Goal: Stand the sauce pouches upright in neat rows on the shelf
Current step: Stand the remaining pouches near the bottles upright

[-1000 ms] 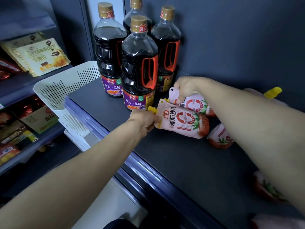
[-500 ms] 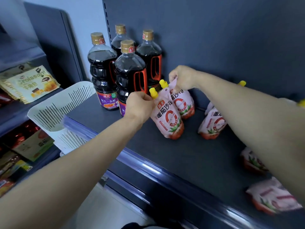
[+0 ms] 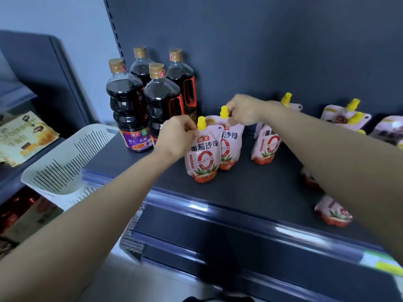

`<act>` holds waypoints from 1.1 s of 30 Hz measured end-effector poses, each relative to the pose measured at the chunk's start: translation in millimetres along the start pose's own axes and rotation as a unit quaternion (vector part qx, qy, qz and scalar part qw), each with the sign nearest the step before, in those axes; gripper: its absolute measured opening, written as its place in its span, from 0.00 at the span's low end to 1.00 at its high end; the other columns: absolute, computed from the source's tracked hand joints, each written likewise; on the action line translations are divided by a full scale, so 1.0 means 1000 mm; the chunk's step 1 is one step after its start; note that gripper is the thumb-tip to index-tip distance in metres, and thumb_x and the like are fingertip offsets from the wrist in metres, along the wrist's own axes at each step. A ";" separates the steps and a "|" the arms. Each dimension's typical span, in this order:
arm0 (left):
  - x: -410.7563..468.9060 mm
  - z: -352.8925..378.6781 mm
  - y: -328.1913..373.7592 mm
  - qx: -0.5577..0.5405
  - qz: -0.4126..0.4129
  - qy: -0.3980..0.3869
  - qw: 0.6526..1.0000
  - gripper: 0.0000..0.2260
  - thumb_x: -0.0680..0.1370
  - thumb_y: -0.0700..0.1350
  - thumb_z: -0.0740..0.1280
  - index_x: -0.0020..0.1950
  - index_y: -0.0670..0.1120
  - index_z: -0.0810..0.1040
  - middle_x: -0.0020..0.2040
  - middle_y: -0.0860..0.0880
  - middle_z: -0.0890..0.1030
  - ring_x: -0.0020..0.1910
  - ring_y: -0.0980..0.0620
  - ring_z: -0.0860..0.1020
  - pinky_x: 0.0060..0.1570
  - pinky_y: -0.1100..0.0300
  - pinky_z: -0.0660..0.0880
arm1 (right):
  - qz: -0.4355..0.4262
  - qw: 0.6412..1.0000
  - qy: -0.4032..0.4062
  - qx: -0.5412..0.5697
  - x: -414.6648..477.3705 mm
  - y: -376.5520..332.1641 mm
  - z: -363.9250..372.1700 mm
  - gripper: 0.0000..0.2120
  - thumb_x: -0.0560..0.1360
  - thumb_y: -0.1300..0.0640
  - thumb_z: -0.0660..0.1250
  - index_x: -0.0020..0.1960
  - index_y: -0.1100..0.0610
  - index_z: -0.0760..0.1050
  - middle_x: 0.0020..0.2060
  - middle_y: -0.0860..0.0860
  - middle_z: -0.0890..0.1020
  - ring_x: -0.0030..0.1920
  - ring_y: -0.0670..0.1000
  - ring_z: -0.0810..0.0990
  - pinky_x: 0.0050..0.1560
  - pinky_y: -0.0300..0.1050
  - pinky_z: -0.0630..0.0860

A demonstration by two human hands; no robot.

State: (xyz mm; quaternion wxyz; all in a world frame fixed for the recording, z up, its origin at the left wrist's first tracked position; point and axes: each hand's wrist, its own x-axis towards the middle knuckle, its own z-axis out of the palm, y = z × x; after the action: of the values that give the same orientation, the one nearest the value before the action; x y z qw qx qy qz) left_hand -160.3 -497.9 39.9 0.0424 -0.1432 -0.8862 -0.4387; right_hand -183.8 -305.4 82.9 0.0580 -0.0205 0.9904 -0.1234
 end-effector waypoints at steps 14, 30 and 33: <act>-0.009 0.014 0.007 0.047 0.052 -0.094 0.993 0.05 0.72 0.42 0.71 0.37 0.41 0.82 0.38 0.42 0.82 0.38 0.45 0.78 0.40 0.56 0.75 | 0.149 0.984 0.041 -0.086 -0.077 0.032 -0.004 0.10 0.76 0.62 0.65 0.53 0.67 0.76 0.39 0.57 0.74 0.44 0.54 0.71 0.44 0.45 0.67; -0.042 0.062 0.063 0.032 0.038 -0.150 0.987 0.06 0.71 0.46 0.73 0.39 0.44 0.84 0.36 0.41 0.82 0.35 0.48 0.73 0.37 0.57 0.70 | 0.111 0.991 0.063 -0.026 -0.111 0.067 -0.018 0.14 0.74 0.66 0.64 0.59 0.66 0.78 0.57 0.63 0.81 0.59 0.61 0.78 0.62 0.53 0.74; -0.048 0.070 0.072 0.025 0.027 -0.144 0.989 0.05 0.71 0.46 0.73 0.39 0.46 0.84 0.35 0.42 0.81 0.35 0.48 0.73 0.37 0.59 0.68 | 0.085 0.992 0.084 -0.027 -0.122 0.071 -0.021 0.18 0.75 0.67 0.63 0.65 0.61 0.76 0.61 0.60 0.79 0.62 0.60 0.76 0.64 0.52 0.73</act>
State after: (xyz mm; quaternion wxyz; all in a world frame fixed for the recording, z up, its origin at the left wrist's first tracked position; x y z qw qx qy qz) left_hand -90.3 -411.6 42.1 -0.0702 -0.2281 -0.8896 -0.3895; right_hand -67.1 -225.2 99.4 -0.0155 0.0727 0.9929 -0.0930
